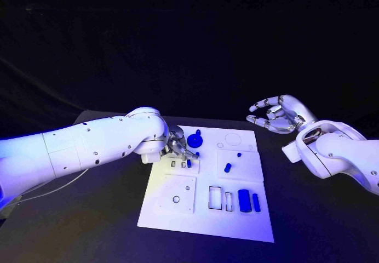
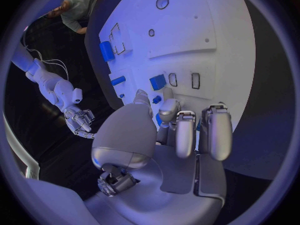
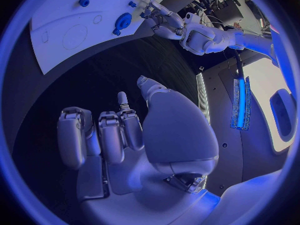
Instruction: Assemble the parts on the task board
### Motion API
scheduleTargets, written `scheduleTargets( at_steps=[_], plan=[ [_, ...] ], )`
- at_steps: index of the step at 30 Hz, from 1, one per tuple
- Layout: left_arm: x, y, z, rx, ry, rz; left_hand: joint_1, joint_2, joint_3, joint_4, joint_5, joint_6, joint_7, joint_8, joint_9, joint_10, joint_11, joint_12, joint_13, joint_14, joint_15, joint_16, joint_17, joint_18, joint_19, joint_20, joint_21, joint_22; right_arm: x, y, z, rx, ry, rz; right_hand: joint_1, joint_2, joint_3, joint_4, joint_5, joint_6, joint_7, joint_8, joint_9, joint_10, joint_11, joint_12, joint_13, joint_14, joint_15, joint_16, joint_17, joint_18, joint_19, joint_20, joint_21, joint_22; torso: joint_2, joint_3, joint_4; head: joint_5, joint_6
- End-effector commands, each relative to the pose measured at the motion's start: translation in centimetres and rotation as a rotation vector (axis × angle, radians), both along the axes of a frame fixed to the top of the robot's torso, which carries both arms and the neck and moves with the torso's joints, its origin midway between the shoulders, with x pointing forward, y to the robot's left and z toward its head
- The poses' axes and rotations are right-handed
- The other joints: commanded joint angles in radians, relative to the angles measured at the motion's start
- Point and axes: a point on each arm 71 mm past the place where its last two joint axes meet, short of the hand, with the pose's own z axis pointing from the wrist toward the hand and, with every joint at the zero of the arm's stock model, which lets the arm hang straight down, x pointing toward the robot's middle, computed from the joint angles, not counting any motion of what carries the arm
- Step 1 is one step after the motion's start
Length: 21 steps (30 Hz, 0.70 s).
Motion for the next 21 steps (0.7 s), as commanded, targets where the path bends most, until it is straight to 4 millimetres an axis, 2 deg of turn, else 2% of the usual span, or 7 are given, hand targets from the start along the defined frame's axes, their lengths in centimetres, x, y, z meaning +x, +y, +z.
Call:
scheduleTargets(
  at_steps=[1, 4, 7, 13, 18, 19, 21],
  plan=[
    [-0.06, -0.24, -0.16, 0.003, 0.018, -0.014, -0.002, -0.01, 0.006, 0.0, 0.0, -0.006, 0.0, -0.001, 0.001, -0.004, -0.002, 0.001, 0.001, 0.104, 0.001, 0.004, 0.263, -0.02, 0.004, 0.004, 0.004, 0.022, -0.05, 0.16, -0.08, -0.012, 0.003, 0.014, -0.002, -0.001, 0.0, 0.004, 0.003, -0.001, -0.003, 0.002, 0.002, -0.001, -0.007, 0.001, 0.132, 0.107, -0.007, 0.004, 0.259, 0.019, 0.008, -0.007, -0.004, 0.139, 0.0, -0.0008, -0.001, -0.002, -0.003],
    [0.03, -0.23, -0.28, 0.003, 0.021, -0.012, -0.002, -0.009, 0.009, 0.0, 0.0, -0.006, 0.0, -0.001, 0.002, -0.005, -0.002, 0.001, 0.0, 0.104, 0.001, 0.004, 0.263, -0.02, 0.004, 0.004, 0.004, 0.023, -0.05, 0.16, -0.09, -0.012, 0.003, 0.015, -0.002, -0.001, 0.0, 0.004, 0.003, -0.001, -0.003, 0.002, 0.002, -0.001, -0.007, 0.001, 0.132, 0.107, -0.007, 0.004, 0.259, 0.019, 0.008, -0.007, -0.004, 0.139, 0.0, -0.0008, -0.001, -0.002, -0.002],
    [0.06, -0.23, -0.37, 0.0, 0.028, -0.01, -0.001, -0.008, 0.018, 0.0, 0.002, -0.007, 0.0, -0.002, 0.002, -0.004, -0.002, 0.002, 0.001, 0.104, 0.001, 0.004, 0.263, -0.02, 0.004, 0.004, 0.004, 0.023, -0.05, 0.19, -0.1, -0.012, 0.004, 0.016, 0.0, -0.002, 0.001, 0.009, 0.031, -0.003, -0.004, 0.008, 0.002, -0.001, -0.008, 0.001, 0.131, 0.107, -0.008, 0.004, 0.258, 0.019, 0.008, -0.008, -0.006, 0.139, 0.0, -0.0001, 0.0002, -0.003, -0.002],
    [0.02, -0.29, -0.49, 0.003, 0.042, -0.017, 0.002, -0.01, 0.039, 0.0, 0.002, -0.006, -0.001, -0.003, 0.004, -0.003, -0.003, 0.003, 0.003, 0.104, 0.0, 0.004, 0.263, -0.02, 0.005, 0.004, 0.005, 0.026, -0.03, 0.26, -0.15, -0.012, 0.004, 0.017, 0.0, -0.002, 0.001, 0.009, 0.032, -0.003, -0.004, 0.008, 0.002, -0.001, -0.008, 0.001, 0.131, 0.107, -0.008, 0.004, 0.258, 0.019, 0.008, -0.008, -0.006, 0.139, 0.0, 0.0002, 0.0007, -0.003, -0.007],
    [-0.03, -0.32, -0.55, 0.006, 0.05, -0.022, -0.002, -0.025, 0.081, 0.0, 0.001, -0.004, -0.001, -0.005, 0.006, -0.001, -0.003, 0.007, 0.006, 0.104, 0.0, 0.004, 0.263, -0.021, 0.005, 0.004, 0.006, 0.028, -0.02, 0.29, -0.21, -0.012, 0.006, 0.018, 0.0, -0.002, 0.002, 0.009, 0.035, -0.004, -0.004, 0.009, 0.002, 0.0, -0.008, 0.002, 0.131, 0.107, -0.008, 0.004, 0.258, 0.019, 0.008, -0.009, -0.006, 0.139, 0.0, 0.0002, 0.0001, -0.002, -0.007],
    [-0.04, -0.32, -0.57, 0.007, 0.052, -0.024, -0.009, -0.038, 0.11, 0.0, 0.0, -0.003, -0.001, -0.007, 0.008, -0.001, -0.004, 0.007, 0.006, 0.104, 0.0, 0.004, 0.263, -0.021, 0.005, 0.004, 0.007, 0.03, -0.02, 0.3, -0.23, -0.012, 0.006, 0.018, 0.0, -0.002, 0.002, 0.009, 0.035, -0.004, -0.004, 0.009, 0.002, 0.0, -0.008, 0.002, 0.131, 0.107, -0.008, 0.004, 0.258, 0.019, 0.008, -0.009, -0.006, 0.139, 0.0, 0.0001, 0.0001, -0.002, -0.007],
    [-0.08, -0.35, -0.59, 0.008, 0.055, -0.027, -0.01, -0.04, 0.119, 0.0, 0.0, -0.002, -0.002, -0.007, 0.008, 0.0, -0.004, 0.009, 0.008, 0.104, 0.0, 0.004, 0.263, -0.021, 0.006, 0.004, 0.007, 0.031, -0.02, 0.32, -0.25, -0.012, 0.007, 0.019, 0.0, -0.002, 0.002, 0.009, 0.035, -0.004, -0.004, 0.009, 0.002, 0.0, -0.008, 0.002, 0.131, 0.107, -0.008, 0.004, 0.258, 0.019, 0.008, -0.009, -0.006, 0.139, 0.0, 0.0004, 0.0, -0.002, -0.008]
  ],
)
